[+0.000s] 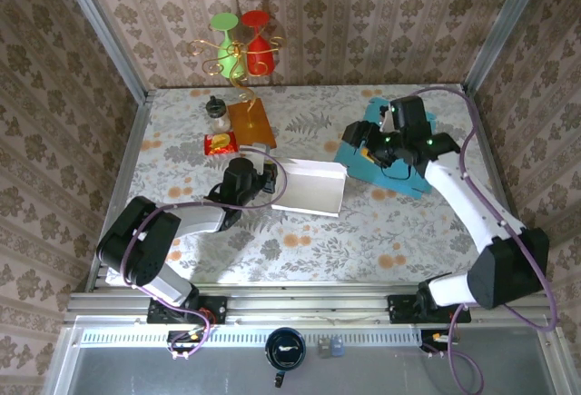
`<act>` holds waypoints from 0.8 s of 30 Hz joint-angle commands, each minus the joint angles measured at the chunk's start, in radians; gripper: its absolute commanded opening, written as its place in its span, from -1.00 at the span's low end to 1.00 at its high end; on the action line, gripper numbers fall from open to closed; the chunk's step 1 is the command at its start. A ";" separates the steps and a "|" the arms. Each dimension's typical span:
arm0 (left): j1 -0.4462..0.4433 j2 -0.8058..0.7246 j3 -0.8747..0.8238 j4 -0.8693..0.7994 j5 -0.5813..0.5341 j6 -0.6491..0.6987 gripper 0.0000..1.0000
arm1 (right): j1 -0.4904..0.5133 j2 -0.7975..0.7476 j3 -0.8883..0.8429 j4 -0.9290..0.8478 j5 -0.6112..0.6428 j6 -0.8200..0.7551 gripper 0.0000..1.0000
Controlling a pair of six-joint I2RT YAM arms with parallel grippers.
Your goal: Fold the paper box
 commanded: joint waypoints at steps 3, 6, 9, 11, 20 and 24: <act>-0.007 -0.011 0.037 -0.028 0.015 0.016 -1.00 | -0.043 0.235 0.090 -0.267 -0.134 0.003 0.10; -0.009 -0.012 0.046 -0.034 0.015 0.011 -1.00 | -0.042 0.307 0.094 -0.268 -0.197 -0.004 -0.01; -0.008 -0.013 0.056 -0.047 0.017 -0.011 -1.00 | -0.042 0.330 0.092 -0.243 -0.217 0.007 -0.03; -0.008 -0.014 0.070 -0.066 0.025 -0.015 -1.00 | -0.041 0.339 0.090 -0.234 -0.237 0.014 -0.06; -0.007 -0.021 0.082 -0.086 0.032 -0.032 -1.00 | -0.037 0.337 0.029 -0.150 -0.312 0.094 -0.23; -0.009 -0.019 0.085 -0.085 0.039 -0.047 -1.00 | -0.028 0.327 -0.001 -0.087 -0.340 0.159 -0.23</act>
